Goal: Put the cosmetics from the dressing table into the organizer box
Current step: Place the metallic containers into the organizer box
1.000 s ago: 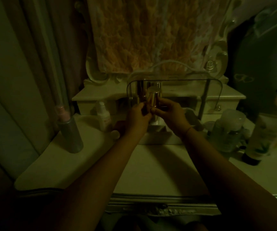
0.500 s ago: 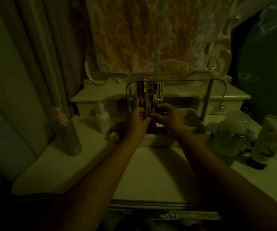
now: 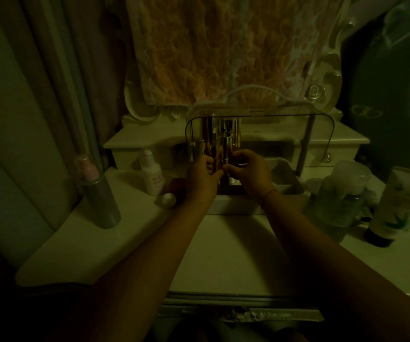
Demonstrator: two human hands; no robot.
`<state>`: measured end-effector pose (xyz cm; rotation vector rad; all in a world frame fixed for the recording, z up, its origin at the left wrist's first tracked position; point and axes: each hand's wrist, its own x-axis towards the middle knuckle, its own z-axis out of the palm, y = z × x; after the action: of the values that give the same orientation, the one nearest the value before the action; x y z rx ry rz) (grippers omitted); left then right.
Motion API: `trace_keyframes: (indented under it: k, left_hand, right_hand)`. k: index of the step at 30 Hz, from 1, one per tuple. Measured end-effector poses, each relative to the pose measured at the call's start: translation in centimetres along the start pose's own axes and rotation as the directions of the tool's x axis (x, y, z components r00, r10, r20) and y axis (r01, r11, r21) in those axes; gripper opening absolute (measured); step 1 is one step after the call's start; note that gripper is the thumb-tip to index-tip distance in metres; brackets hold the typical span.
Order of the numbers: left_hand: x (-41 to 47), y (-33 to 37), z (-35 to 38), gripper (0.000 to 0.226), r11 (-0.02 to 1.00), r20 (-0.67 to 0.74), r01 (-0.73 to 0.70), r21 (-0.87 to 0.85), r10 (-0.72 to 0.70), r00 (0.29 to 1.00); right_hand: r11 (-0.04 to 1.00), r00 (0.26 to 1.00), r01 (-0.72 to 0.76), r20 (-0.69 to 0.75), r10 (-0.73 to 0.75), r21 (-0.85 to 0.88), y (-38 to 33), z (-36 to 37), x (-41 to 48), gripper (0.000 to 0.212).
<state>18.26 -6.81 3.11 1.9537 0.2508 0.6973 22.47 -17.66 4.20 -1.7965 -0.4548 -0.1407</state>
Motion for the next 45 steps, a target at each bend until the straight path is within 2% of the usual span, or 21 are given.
trace_keyframes:
  k: [7, 17, 30, 35, 39, 42, 45]
  left_hand:
    - [0.0, -0.3, 0.4, 0.019, 1.000, -0.031, -0.014, -0.011, 0.014, 0.999]
    - [0.2, -0.7, 0.3, 0.020, 0.999, -0.008, 0.024, 0.034, -0.023, 1.000]
    - [-0.1, -0.8, 0.4, 0.020, 0.997, 0.008, -0.010, 0.074, 0.009, 1.000]
    - [-0.8, -1.0, 0.1, 0.023, 0.998, 0.002, -0.026, 0.050, 0.025, 1.000]
    - [-2.0, -1.0, -0.2, 0.019, 0.999, 0.020, -0.046, -0.006, 0.046, 0.999]
    - [-3.8, -0.8, -0.2, 0.018, 0.998, 0.001, -0.056, -0.028, 0.056, 0.998]
    - [-5.9, -0.2, 0.3, 0.023, 0.991, 0.034, -0.125, -0.039, 0.126, 0.991]
  right_hand:
    - [0.996, 1.000, -0.007, -0.031, 0.005, -0.086, 0.0, 0.1, 0.0, 0.029]
    - [0.981, 0.998, -0.059, 0.008, 0.062, -0.187, 0.3, 0.3, 0.1, 0.022]
    - [0.983, 0.996, -0.079, 0.020, 0.083, -0.163, 0.4, 0.3, 0.0, 0.022]
    - [0.970, 0.998, -0.041, -0.050, 0.029, -0.241, 0.8, 0.3, -0.7, 0.029]
    - [0.964, 0.985, 0.010, -0.162, -0.054, -0.264, 1.0, -0.1, -2.8, 0.043]
    - [0.962, 0.963, 0.106, -0.213, -0.162, -0.251, 0.2, -1.5, -5.4, 0.045]
    - [0.948, 0.934, 0.206, -0.240, -0.264, -0.242, -1.0, -3.6, -9.2, 0.043]
